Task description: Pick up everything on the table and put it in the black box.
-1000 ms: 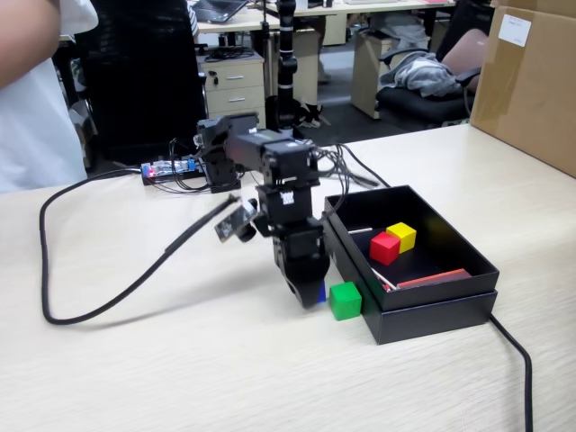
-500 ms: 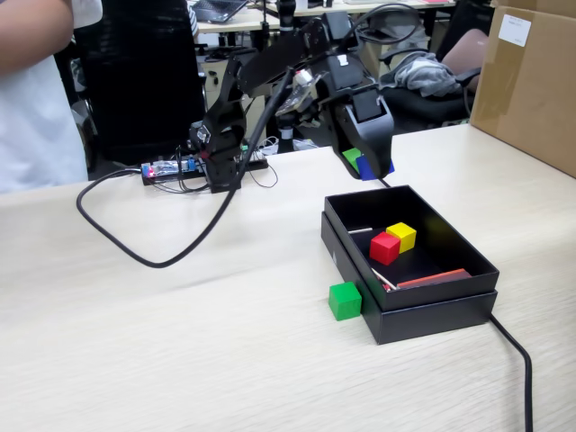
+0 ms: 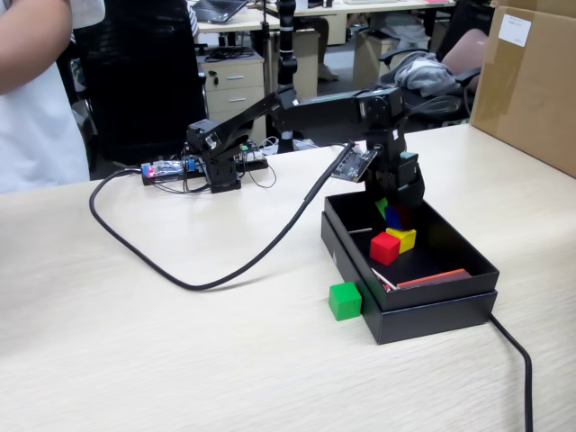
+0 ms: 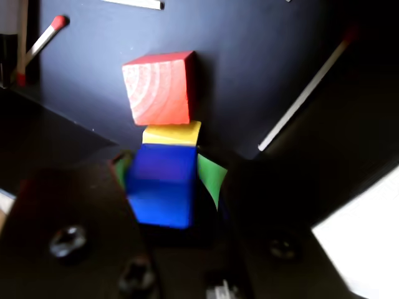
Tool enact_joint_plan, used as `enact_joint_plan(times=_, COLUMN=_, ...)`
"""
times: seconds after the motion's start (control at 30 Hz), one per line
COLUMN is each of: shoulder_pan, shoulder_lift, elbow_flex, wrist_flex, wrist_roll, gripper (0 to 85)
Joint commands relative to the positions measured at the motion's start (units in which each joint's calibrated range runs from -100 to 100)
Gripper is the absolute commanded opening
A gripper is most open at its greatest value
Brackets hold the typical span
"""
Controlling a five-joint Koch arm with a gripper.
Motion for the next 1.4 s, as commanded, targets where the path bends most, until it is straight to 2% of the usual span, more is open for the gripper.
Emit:
enact_joint_plan(times=0.0, shoulder_pan=-0.2, shoulder_lift=-0.9, elbow_flex=4.3, wrist_flex=-0.6, wrist_roll=0.2, gripper=27.7)
enact_joint_plan(times=0.07, shoulder_pan=-0.4, shoulder_lift=-1.1, elbow_flex=4.2, wrist_flex=-0.7, wrist_roll=0.3, gripper=27.9)
enact_joint_plan(times=0.1, shoulder_pan=-0.5, shoulder_lift=-2.3, elbow_flex=4.0, wrist_flex=-0.7, wrist_roll=0.5, gripper=31.0)
enact_joint_plan(times=0.17, shoulder_pan=-0.6, shoulder_lift=-7.5, elbow_flex=2.7, wrist_flex=-1.3, wrist_roll=0.6, gripper=43.0)
enact_joint_plan(times=0.2, shoulder_pan=-0.7, shoulder_lift=-11.3, elbow_flex=2.6, wrist_flex=-2.4, wrist_roll=0.6, gripper=44.3)
enact_joint_plan(times=0.33, shoulder_pan=-3.4, shoulder_lift=-33.2, elbow_flex=-5.0, wrist_flex=-3.5, wrist_roll=1.1, gripper=45.5)
enact_joint_plan(times=0.47, shoulder_pan=-7.2, shoulder_lift=-37.6, elbow_flex=-6.2, wrist_flex=-3.5, wrist_roll=0.7, gripper=46.3)
enact_joint_plan(times=0.57, shoulder_pan=-9.9, shoulder_lift=-38.3, elbow_flex=-9.7, wrist_flex=-3.5, wrist_roll=1.8, gripper=46.4)
enact_joint_plan(times=0.77, shoulder_pan=-12.3, shoulder_lift=-30.6, elbow_flex=-13.7, wrist_flex=-2.0, wrist_roll=1.7, gripper=48.7)
enact_joint_plan(times=1.03, shoulder_pan=-13.6, shoulder_lift=-10.4, elbow_flex=-1.1, wrist_flex=-0.8, wrist_roll=0.8, gripper=48.4)
enact_joint_plan(times=1.07, shoulder_pan=-13.6, shoulder_lift=-4.3, elbow_flex=3.1, wrist_flex=0.1, wrist_roll=0.3, gripper=47.7)
enact_joint_plan(times=1.2, shoulder_pan=-13.6, shoulder_lift=1.2, elbow_flex=5.7, wrist_flex=3.3, wrist_roll=-1.4, gripper=47.6)
enact_joint_plan(times=1.23, shoulder_pan=-13.6, shoulder_lift=3.5, elbow_flex=6.9, wrist_flex=5.5, wrist_roll=-2.9, gripper=47.3)
enact_joint_plan(times=1.37, shoulder_pan=-13.7, shoulder_lift=7.0, elbow_flex=7.9, wrist_flex=8.8, wrist_roll=-5.0, gripper=47.2)
